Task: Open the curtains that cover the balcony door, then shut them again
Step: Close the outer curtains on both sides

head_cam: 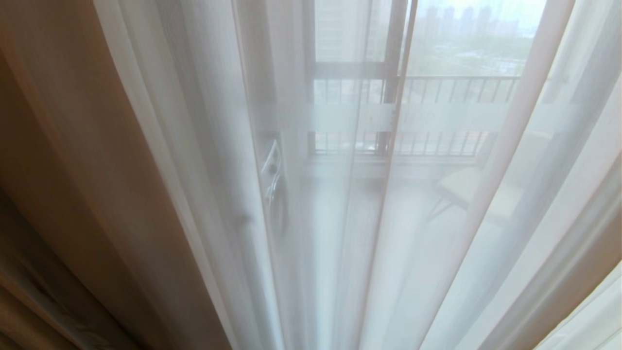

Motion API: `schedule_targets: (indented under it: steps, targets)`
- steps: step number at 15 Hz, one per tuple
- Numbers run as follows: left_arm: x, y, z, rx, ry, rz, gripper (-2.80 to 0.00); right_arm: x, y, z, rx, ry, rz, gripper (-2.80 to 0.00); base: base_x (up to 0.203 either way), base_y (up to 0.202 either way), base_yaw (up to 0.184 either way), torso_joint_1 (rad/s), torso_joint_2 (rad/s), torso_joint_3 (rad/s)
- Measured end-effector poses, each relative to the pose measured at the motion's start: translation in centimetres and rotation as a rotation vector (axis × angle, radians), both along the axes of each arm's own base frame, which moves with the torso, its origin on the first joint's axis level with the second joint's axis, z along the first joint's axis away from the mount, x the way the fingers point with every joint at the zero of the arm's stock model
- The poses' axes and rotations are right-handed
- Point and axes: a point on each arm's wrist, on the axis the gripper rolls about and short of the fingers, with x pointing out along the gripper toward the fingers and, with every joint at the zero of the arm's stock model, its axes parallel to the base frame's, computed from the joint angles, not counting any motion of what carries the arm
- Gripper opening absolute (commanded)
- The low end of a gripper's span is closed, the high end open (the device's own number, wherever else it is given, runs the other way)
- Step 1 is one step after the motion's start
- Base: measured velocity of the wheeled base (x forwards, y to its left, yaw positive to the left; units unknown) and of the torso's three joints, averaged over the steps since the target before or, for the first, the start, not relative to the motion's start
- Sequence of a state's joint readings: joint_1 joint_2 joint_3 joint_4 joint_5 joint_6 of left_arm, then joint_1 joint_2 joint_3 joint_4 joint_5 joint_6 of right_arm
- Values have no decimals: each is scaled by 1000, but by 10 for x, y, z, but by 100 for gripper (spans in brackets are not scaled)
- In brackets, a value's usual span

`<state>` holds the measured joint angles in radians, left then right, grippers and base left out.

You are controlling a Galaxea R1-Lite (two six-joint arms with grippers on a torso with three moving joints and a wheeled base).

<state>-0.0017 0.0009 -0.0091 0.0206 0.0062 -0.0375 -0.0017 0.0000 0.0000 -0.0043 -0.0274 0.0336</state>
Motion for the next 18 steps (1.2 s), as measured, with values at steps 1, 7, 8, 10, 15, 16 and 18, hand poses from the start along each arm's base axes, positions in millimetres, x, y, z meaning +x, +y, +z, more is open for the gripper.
schedule_targets:
  steps: [1,7,8,10,15,16,18]
  targets:
    - [0,0,0,1,0,-1,-280,0,0,0,0,0,0,-280,0,0,0,0,0,0]
    - [-11,2,32,-2,-103,82,-280,0,0,0,0,0,0,-280,0,0,0,0,0,0]
    - [-15,3,43,-7,-137,127,-280,0,0,0,0,0,0,-280,0,0,0,0,0,0]
    - [-19,4,65,-22,-168,188,-280,0,0,0,0,0,0,-280,0,0,0,0,0,0]
    - [-2,8,135,-41,-144,264,-280,0,0,0,0,0,0,-280,0,0,0,0,0,0]
    - [4,8,152,-45,-148,292,-280,0,0,0,0,0,0,-280,0,0,0,0,0,0]
    - [19,9,187,-57,-149,359,-280,0,0,0,0,0,0,-280,0,0,0,0,0,0]
